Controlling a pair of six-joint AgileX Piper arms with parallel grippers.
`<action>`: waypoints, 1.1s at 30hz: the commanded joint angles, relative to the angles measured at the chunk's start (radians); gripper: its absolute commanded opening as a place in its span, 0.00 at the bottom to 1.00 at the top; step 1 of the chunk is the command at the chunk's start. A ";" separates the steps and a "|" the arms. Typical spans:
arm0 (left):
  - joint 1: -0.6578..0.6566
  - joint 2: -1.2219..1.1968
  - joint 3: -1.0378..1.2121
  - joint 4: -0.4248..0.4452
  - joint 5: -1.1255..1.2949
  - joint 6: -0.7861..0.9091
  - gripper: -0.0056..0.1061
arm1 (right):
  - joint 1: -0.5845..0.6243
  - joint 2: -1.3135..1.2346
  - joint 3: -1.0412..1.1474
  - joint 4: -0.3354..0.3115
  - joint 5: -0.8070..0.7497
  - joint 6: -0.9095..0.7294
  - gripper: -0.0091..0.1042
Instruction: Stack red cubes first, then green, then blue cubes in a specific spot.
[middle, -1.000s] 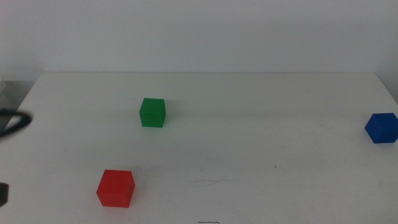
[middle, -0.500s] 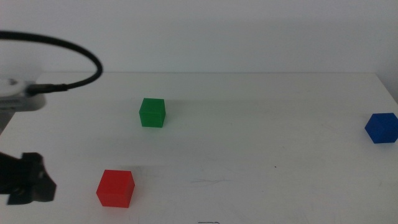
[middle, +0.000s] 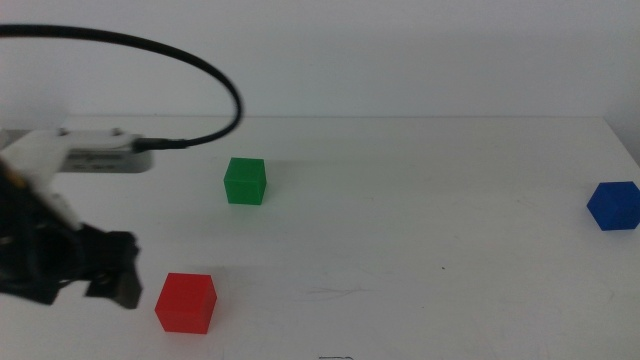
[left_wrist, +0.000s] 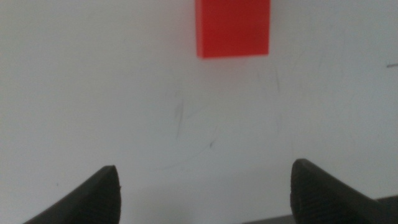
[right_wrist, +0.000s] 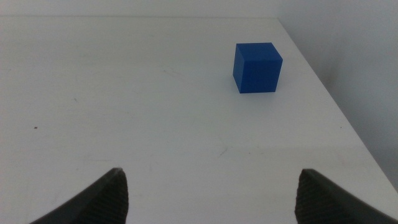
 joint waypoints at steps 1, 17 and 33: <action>-0.058 0.017 -0.049 0.032 -0.038 -0.065 0.89 | -0.006 -0.022 -0.018 -0.020 -0.072 -0.009 0.79; -0.125 0.274 -0.102 0.065 -0.160 -0.134 0.89 | -0.006 -0.022 -0.018 -0.020 -0.072 -0.009 0.79; -0.125 0.364 -0.102 0.027 -0.303 -0.135 0.89 | -0.006 -0.022 -0.018 -0.020 -0.072 -0.009 0.79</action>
